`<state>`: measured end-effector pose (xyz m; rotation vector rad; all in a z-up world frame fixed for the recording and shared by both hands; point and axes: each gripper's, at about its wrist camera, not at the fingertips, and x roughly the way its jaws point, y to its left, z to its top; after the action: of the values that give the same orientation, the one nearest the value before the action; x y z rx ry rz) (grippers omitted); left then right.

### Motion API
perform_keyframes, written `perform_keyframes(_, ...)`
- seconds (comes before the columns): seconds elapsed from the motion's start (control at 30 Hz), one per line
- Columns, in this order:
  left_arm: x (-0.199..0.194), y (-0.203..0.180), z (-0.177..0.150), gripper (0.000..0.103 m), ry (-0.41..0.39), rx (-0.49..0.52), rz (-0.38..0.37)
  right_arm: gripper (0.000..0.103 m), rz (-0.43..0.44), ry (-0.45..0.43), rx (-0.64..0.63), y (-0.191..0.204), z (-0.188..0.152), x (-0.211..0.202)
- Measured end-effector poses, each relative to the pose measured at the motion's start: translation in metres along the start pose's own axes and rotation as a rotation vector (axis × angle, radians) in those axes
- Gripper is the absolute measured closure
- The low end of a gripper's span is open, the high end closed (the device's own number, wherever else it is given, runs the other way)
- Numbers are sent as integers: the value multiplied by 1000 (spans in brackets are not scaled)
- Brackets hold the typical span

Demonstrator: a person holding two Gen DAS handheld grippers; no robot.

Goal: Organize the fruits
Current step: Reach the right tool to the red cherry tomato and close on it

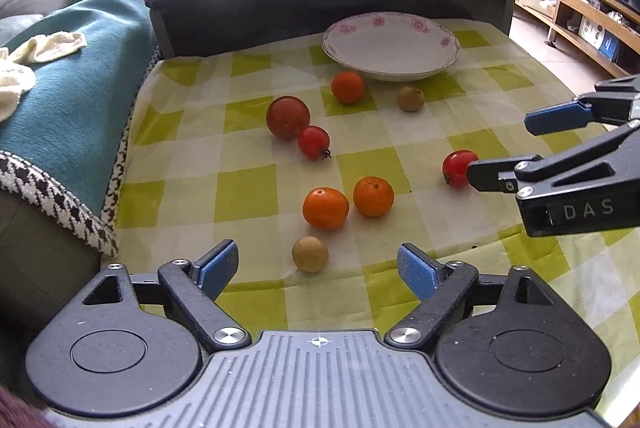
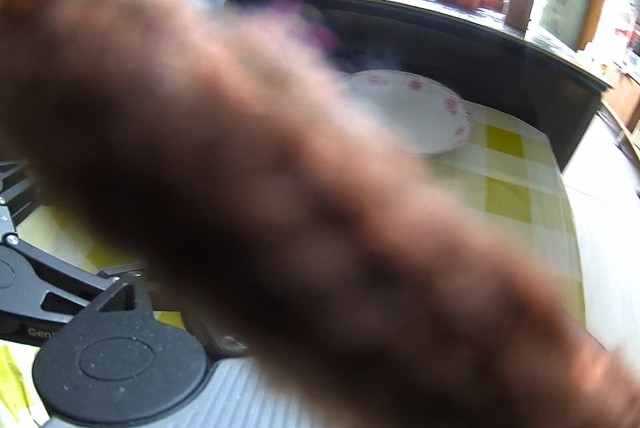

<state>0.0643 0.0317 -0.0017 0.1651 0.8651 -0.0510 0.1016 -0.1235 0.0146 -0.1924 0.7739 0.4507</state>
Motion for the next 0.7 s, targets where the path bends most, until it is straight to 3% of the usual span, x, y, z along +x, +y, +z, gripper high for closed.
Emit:
perform_keyframes(0.33,35,9,7,34,57,-9,-33,44,61,70,-38,-25,7,49)
perform_keyframes(0.47,40,8,4,38,65,-5,-34,52,78,126,-23,-31,1,62)
perform_keyframes(0.57,44,5,3,43,73,6,-35,54,91,129,-30,-32,0,65)
perform_keyframes(0.7,47,7,4,44,72,-7,-47,65,117,139,-43,-28,0,65)
